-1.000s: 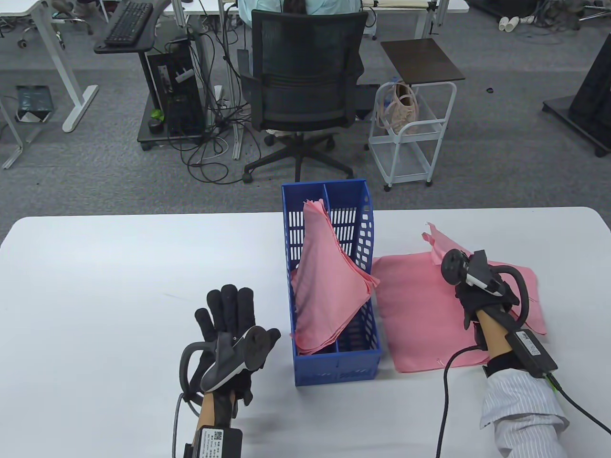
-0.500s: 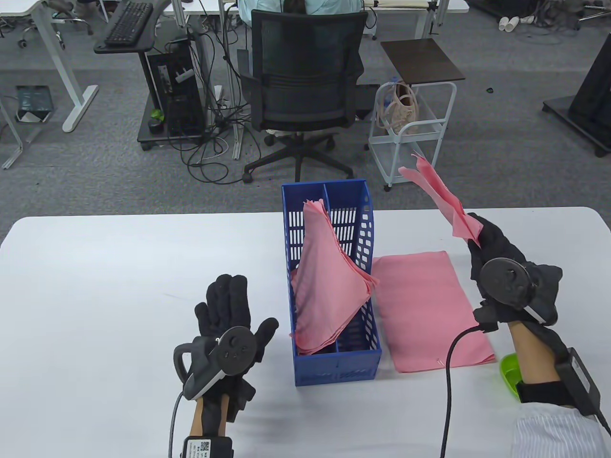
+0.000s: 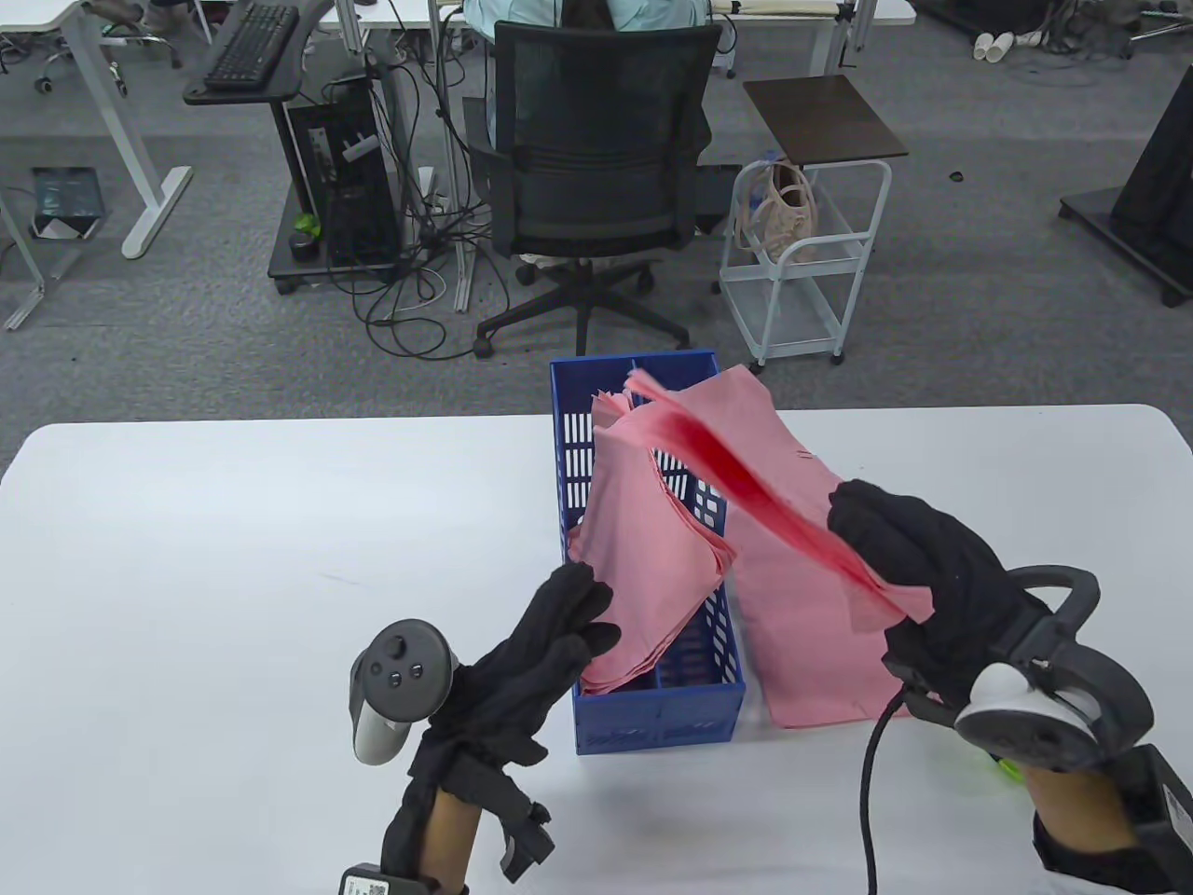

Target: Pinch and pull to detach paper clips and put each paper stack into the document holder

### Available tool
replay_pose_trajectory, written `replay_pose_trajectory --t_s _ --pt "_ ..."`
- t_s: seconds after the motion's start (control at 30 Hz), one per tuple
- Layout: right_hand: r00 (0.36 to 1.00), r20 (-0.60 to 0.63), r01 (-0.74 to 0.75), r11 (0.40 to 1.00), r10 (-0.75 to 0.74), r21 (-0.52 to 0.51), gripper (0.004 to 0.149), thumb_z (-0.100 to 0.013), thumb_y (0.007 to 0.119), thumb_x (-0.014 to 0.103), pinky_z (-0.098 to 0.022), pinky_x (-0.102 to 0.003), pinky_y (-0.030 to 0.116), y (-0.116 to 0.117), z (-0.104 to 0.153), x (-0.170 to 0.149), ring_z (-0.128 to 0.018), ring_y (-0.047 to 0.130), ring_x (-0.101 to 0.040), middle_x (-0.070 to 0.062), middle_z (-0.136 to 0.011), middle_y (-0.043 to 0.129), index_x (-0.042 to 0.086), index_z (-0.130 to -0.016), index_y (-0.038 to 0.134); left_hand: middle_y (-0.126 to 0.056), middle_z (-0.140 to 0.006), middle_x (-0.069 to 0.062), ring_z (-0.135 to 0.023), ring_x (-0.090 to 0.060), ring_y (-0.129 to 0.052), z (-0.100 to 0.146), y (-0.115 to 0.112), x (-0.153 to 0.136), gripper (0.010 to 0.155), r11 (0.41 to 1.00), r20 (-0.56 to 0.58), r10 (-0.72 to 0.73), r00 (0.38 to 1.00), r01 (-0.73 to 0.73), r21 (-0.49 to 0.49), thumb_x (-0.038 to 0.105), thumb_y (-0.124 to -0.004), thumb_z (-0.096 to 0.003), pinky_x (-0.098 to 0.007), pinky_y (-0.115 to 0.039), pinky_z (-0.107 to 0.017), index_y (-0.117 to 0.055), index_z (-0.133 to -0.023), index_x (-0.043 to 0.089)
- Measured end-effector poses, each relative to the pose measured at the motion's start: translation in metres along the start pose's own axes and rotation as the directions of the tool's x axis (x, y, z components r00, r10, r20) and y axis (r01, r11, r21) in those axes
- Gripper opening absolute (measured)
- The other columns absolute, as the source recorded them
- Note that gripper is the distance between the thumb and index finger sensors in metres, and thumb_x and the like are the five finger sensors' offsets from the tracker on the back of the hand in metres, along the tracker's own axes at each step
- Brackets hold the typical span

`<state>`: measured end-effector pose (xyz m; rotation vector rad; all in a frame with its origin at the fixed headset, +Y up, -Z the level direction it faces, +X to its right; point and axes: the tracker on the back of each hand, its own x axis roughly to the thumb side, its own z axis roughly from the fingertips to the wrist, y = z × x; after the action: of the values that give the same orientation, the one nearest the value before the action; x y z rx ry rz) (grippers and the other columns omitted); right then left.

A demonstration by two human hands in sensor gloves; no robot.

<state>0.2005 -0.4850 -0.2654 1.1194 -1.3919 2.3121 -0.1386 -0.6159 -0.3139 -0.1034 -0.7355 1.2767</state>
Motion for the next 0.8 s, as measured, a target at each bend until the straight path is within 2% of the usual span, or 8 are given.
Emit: replay_pose_trajectory --t_s 0.13,0.23,0.4,0.57,0.63,0.73,0.8 --pt "0.986 0.164 0.026 1.000 -0.024 -0.009 0.045 -0.060 0.052 0.027 -0.067 -0.038 0.076 -0.007 0.004 0.032 -0.087 0.088 -0.025 -0.009 -0.106 0.069 0.028 -0.105 0.049 -0.050 -0.120 -0.027 -0.101 -0.045 -0.076 -0.002 -0.004 -0.002 0.097 0.972 0.062 0.229 0.972 -0.225 -0.061 0.069 -0.042 -0.0569 -0.059 -0.065 -0.075 -0.023 -0.121 -0.001" --pt "0.960 0.279 0.038 0.999 -0.036 0.000 0.045 -0.059 0.052 0.028 -0.068 -0.037 0.076 -0.011 0.011 0.055 -0.088 0.087 -0.024 -0.007 -0.106 0.068 0.030 -0.104 0.049 -0.050 -0.120 -0.029 -0.101 -0.047 -0.077 -0.002 -0.002 -0.006 0.101 0.917 0.092 0.395 0.914 -0.386 -0.097 0.072 -0.039 -0.0552 -0.060 -0.065 -0.074 -0.023 -0.121 -0.003" --pt "0.919 0.389 0.054 0.997 -0.070 0.051 0.044 -0.058 0.053 0.029 -0.069 -0.037 0.075 -0.008 0.021 0.077 -0.089 0.087 -0.023 -0.006 -0.106 0.068 0.032 -0.102 0.051 -0.055 -0.118 -0.030 -0.097 -0.047 -0.080 -0.001 0.004 -0.013 0.105 0.851 0.107 0.522 0.846 -0.509 -0.129 0.074 -0.034 -0.0531 -0.059 -0.067 -0.072 -0.026 -0.120 -0.006" --pt "0.883 0.455 0.061 0.990 -0.112 0.124 0.042 -0.056 0.058 0.031 -0.069 -0.037 0.076 -0.002 0.029 0.086 -0.088 0.089 -0.022 -0.002 -0.104 0.073 0.037 -0.098 0.057 -0.070 -0.108 -0.031 -0.084 -0.045 -0.091 0.001 0.013 -0.016 0.109 0.865 0.069 0.495 0.866 -0.483 -0.135 0.077 -0.033 -0.0526 -0.056 -0.074 -0.064 -0.036 -0.117 -0.012" --pt "0.881 0.454 0.066 0.985 -0.132 0.158 0.041 -0.055 0.061 0.031 -0.070 -0.037 0.076 0.000 0.030 0.086 -0.088 0.089 -0.022 0.000 -0.103 0.076 0.038 -0.095 0.061 -0.075 -0.104 -0.030 -0.079 -0.042 -0.094 0.002 0.016 -0.016 0.107 0.882 0.035 0.459 0.888 -0.450 -0.140 0.076 -0.041 -0.0545 -0.054 -0.077 -0.061 -0.042 -0.116 -0.011" --pt "0.889 0.434 0.068 0.980 -0.144 0.187 0.041 -0.053 0.065 0.033 -0.070 -0.038 0.075 0.002 0.033 0.082 -0.089 0.089 -0.022 0.000 -0.102 0.077 0.039 -0.093 0.064 -0.085 -0.096 -0.025 -0.070 -0.036 -0.100 0.002 0.019 -0.014 0.088 0.908 -0.014 0.397 0.918 -0.395 -0.138 0.062 -0.059 -0.0589 -0.050 -0.082 -0.056 -0.053 -0.112 -0.008" --pt "0.900 0.412 0.062 0.976 -0.146 0.210 0.040 -0.053 0.066 0.033 -0.071 -0.040 0.074 0.004 0.035 0.078 -0.090 0.088 -0.023 0.000 -0.103 0.077 0.039 -0.092 0.066 -0.090 -0.090 -0.018 -0.066 -0.029 -0.104 0.002 0.022 -0.011 0.072 0.936 -0.029 0.326 0.945 -0.327 -0.126 0.050 -0.065 -0.0603 -0.045 -0.085 -0.054 -0.060 -0.109 -0.002"
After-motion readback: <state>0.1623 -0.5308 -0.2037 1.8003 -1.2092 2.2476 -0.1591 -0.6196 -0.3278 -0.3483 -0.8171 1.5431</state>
